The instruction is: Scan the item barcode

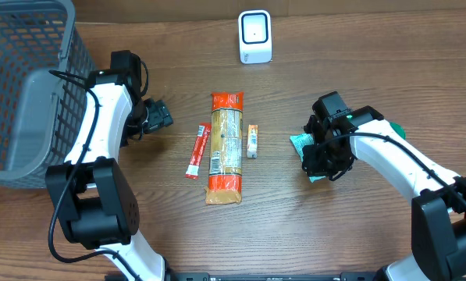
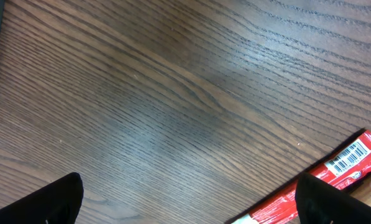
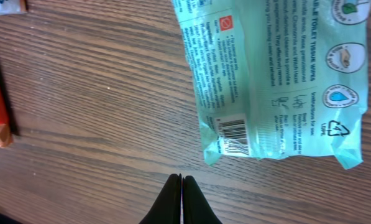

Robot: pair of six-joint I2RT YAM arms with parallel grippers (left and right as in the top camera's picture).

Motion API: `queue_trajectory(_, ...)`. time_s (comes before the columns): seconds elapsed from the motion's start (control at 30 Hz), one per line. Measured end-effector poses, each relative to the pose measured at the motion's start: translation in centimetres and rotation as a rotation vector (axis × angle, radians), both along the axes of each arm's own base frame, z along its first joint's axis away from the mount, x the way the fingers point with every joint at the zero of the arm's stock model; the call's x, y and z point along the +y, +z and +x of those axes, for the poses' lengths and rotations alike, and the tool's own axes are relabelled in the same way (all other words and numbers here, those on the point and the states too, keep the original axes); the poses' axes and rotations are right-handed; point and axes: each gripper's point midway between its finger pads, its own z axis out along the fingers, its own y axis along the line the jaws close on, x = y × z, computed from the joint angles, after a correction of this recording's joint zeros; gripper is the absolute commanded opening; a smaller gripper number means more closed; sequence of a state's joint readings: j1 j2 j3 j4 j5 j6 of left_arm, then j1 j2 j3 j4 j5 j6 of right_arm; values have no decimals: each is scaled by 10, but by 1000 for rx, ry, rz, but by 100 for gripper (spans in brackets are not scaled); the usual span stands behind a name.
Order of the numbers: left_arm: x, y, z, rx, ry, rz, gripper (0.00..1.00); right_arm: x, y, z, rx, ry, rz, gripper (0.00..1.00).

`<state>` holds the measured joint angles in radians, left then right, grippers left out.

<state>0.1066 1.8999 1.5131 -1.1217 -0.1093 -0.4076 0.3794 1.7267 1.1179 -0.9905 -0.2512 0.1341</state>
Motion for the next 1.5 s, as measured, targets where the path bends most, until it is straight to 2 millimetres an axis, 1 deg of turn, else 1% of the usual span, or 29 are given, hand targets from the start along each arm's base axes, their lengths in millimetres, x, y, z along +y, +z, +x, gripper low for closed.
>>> queue_trajectory(0.2,0,0,0,0,0,0,100,-4,-4,0,-9,-1,-20,8)
queue_trajectory(0.4,0,0,0,0,0,0,100,-13,-20,-3,-17,-28,-62,9)
queue_trajectory(0.5,0,0,0,0,0,0,100,-18,-31,0,-46,-60,-88,9)
queue_trajectory(0.57,0,0,0,0,0,0,100,-18,-38,4,-74,-80,-84,9)
queue_trajectory(0.67,0,0,0,0,0,0,100,-17,-40,8,-107,-112,-67,9)
queue_trajectory(0.73,0,0,0,0,0,0,100,-17,-40,7,-112,-128,-64,9)
queue_trajectory(0.83,0,0,0,0,0,0,100,-19,-41,3,-98,-137,-69,8)
queue_trajectory(0.9,0,0,0,0,0,0,100,-23,-45,-6,-65,-140,-89,4)
queue_trajectory(0.97,0,0,0,0,0,0,100,-25,-46,-16,-27,-135,-96,4)
queue_trajectory(1.07,0,0,0,0,0,0,100,-26,-43,-30,35,-103,-98,4)
queue_trajectory(1.13,0,0,0,0,0,0,100,-27,-37,-36,70,-85,-103,4)
queue_trajectory(1.17,0,0,0,0,0,0,100,-26,-32,-35,75,-77,-100,4)
queue_trajectory(1.2,0,0,0,0,0,0,100,-23,-26,-30,65,-71,-93,4)
queue_trajectory(1.3,0,0,0,0,0,0,100,-11,-9,-3,-16,-56,-50,4)
queue_trajectory(1.37,0,0,0,0,0,0,100,-5,-3,12,-73,-50,-27,4)
queue_trajectory(1.43,0,0,0,0,0,0,100,-4,-1,18,-98,-47,-21,4)
queue_trajectory(1.5,0,0,0,0,0,0,100,-4,-2,19,-103,-45,-23,4)
